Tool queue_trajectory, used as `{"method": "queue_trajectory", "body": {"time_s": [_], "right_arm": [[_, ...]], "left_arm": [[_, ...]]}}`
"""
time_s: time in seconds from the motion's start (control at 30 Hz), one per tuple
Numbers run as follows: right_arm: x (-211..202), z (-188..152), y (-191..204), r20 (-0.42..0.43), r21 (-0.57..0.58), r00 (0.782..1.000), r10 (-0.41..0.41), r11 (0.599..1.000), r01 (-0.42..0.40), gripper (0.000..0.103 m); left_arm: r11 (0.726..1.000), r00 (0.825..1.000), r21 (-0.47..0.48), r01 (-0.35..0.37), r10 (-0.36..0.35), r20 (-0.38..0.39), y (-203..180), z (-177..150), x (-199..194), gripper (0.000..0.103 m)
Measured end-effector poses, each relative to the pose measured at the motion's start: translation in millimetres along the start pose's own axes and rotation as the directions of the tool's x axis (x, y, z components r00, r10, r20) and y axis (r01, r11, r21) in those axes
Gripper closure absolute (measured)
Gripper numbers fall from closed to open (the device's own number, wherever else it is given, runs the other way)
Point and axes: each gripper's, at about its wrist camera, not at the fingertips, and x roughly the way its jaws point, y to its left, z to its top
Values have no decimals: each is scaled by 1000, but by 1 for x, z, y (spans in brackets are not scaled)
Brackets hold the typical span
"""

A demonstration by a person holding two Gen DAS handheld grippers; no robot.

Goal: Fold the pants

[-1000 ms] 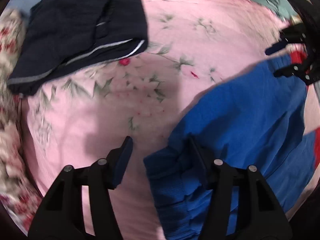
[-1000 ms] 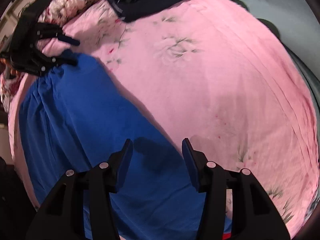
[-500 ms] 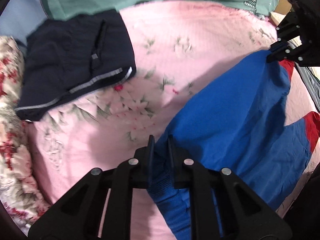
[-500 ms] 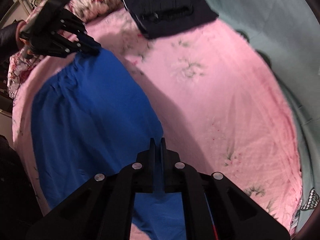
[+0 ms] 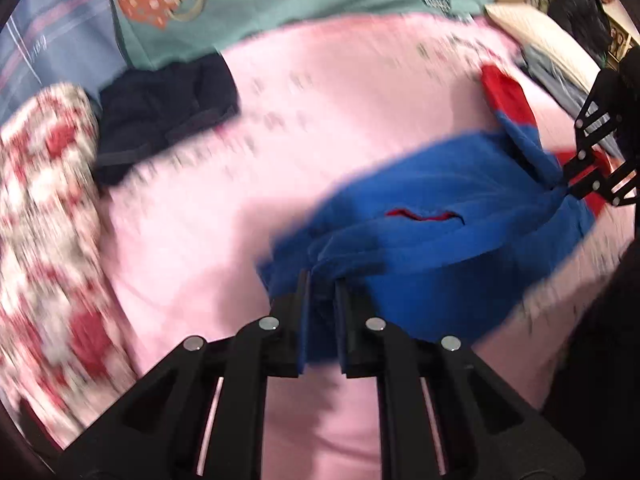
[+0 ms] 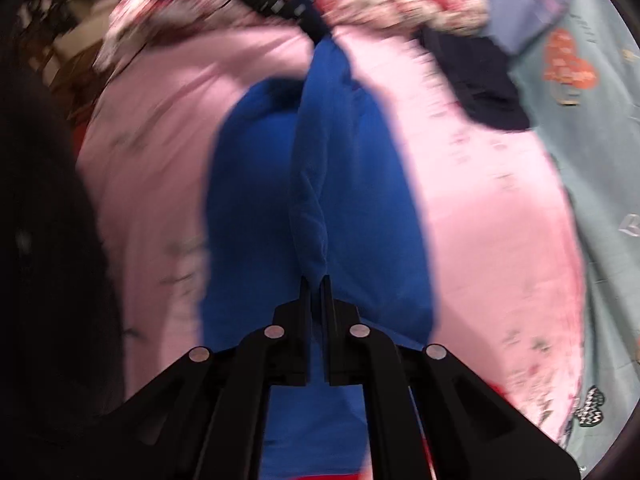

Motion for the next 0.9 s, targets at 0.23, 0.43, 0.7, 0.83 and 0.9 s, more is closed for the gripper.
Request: {"method": "queue_trajectory", "body": {"time_s": [0.23,0.43,0.7,0.83,0.9], "right_arm": [[54,-18,49,-73,56,997,-28,998,32,99],[42,-19,51,-97,121,989,-108,985,119,60],[-52,-121,-126,-57,868,988,-146,482,121,58],[-39,-159,-231,-184,901,966,-181,361,240,58],[-18,-162,-259,-205,853,974,-100,470,228,58]], "left_arm": [[998,995,-17,-53,51,-89,-28,-60,46,93],[990,984,-9,-142,140,-105,-33,-76,22,51],[986,982,-125,-107,124,141,-58,-9,-46,19],[987,971,-97,128,-105,214,-131,63,-6,19],[979,964,-71,192,-175,199,-165,89,21,19]]}}
